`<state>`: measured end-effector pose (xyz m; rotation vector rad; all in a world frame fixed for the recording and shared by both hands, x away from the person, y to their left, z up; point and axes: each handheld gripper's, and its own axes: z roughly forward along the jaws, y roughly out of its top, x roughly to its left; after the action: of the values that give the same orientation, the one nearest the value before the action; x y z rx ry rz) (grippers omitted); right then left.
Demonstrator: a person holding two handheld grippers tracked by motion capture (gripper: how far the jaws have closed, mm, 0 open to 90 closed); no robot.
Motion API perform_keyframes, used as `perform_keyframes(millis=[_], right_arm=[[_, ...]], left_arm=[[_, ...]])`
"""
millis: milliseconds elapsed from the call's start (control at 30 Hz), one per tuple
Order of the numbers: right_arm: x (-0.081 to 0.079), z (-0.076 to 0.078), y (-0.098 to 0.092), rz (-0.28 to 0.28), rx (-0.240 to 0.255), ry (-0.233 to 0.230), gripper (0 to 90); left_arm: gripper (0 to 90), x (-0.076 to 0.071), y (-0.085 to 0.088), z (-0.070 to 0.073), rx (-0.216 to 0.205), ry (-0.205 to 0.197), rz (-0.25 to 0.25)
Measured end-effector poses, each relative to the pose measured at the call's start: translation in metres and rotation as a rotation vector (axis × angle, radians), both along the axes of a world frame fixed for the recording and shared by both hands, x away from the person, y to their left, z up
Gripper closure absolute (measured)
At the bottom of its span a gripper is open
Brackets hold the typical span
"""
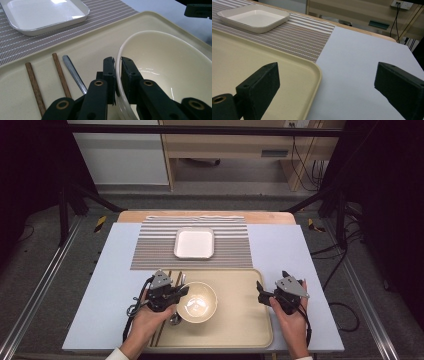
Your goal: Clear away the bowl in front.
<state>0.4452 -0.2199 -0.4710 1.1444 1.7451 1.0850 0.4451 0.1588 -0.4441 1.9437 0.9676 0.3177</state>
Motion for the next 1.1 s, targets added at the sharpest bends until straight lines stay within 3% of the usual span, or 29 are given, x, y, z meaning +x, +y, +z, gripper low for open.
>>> perform_keyframes(millis=[500, 600, 867, 1100], right_arm=[[0.001, -0.001, 0.0, 0.002, -0.005, 0.004, 6.2], [0.0, 0.0, 0.0, -0.001, -0.004, -0.003, 5.4], [0.001, -0.001, 0.001, -0.002, -0.009, 0.005, 4.6], [0.002, -0.002, 0.001, -0.003, -0.012, 0.007, 4.7]], left_arm=[[81.8, -0.015, -0.006, -0.006, -0.011, 0.037, -0.05], [82.0, -0.018, -0.007, -0.007, -0.002, 0.03, -0.056], [82.2, -0.013, -0.006, -0.01, -0.008, 0.055, -0.064], [81.9, -0.011, -0.005, -0.013, -0.007, 0.045, -0.074]])
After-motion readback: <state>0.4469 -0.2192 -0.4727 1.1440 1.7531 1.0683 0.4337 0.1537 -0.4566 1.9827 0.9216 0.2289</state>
